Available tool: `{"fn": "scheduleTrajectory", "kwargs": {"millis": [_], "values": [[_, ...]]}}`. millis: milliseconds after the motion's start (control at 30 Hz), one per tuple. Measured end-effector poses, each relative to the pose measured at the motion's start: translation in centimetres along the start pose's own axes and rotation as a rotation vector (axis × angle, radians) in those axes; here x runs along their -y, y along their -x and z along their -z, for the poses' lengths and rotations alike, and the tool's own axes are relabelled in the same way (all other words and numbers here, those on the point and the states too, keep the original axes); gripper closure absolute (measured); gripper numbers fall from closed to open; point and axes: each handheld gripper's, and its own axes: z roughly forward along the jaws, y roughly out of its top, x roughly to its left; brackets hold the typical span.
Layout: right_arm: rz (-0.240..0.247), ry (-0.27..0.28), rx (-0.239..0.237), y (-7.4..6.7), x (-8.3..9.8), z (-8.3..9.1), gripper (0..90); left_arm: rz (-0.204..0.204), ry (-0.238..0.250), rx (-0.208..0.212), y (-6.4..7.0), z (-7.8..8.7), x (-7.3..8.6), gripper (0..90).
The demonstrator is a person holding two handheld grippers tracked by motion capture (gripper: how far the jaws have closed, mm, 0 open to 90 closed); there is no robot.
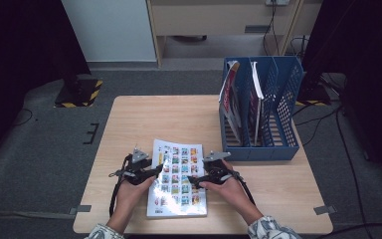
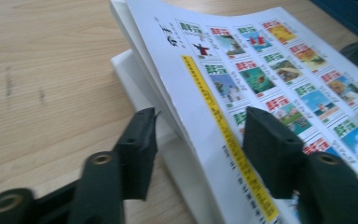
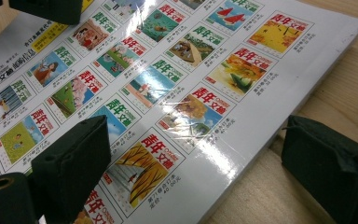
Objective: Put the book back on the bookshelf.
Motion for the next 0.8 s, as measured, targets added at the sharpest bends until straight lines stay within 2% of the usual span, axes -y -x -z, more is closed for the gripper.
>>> {"fn": "scheduleTrajectory", "kwargs": {"millis": [100,200,267,333,367,400,467,500,600,700,800], "values": [[0.000,0.000,0.000,0.0,0.0,0.0,8.4,0.035,-0.001,-0.007,-0.2,0.4,0.7,32.5],[0.000,0.000,0.000,0.0,0.0,0.0,8.4,0.063,-0.007,0.006,-0.4,0.7,1.1,30.2],[-0.001,-0.001,-0.001,0.0,0.0,0.0,8.4,0.057,-0.002,-0.008,-0.4,0.8,1.3,27.0],[-0.002,-0.001,-0.001,0.0,0.0,0.0,8.4,0.065,-0.022,0.010,-0.6,0.6,1.4,27.4],[-0.003,-0.001,-0.001,0.0,0.0,0.0,8.4,0.065,-0.057,0.034,-0.7,0.2,1.5,28.5],[-0.003,0.000,-0.001,0.0,0.0,0.0,8.3,0.086,-0.061,0.070,-0.7,-0.1,1.8,28.6],[-0.001,-0.001,-0.002,0.0,0.0,0.0,8.3,0.081,-0.066,0.100,-0.6,-0.3,1.7,28.8],[-0.001,-0.001,-0.002,0.0,0.0,0.0,8.3,0.075,-0.072,0.109,-0.5,-0.4,1.6,29.0],[0.000,-0.001,-0.003,0.0,0.0,0.0,8.3,0.108,-0.074,0.137,-0.6,-0.8,1.6,30.3],[-0.001,-0.001,-0.002,0.0,0.0,0.0,8.3,0.094,-0.076,0.142,-0.7,-0.9,1.4,30.2],[-0.002,0.000,-0.004,0.0,0.0,0.0,8.2,0.109,-0.071,0.147,-1.0,-1.0,1.3,32.4]]}}
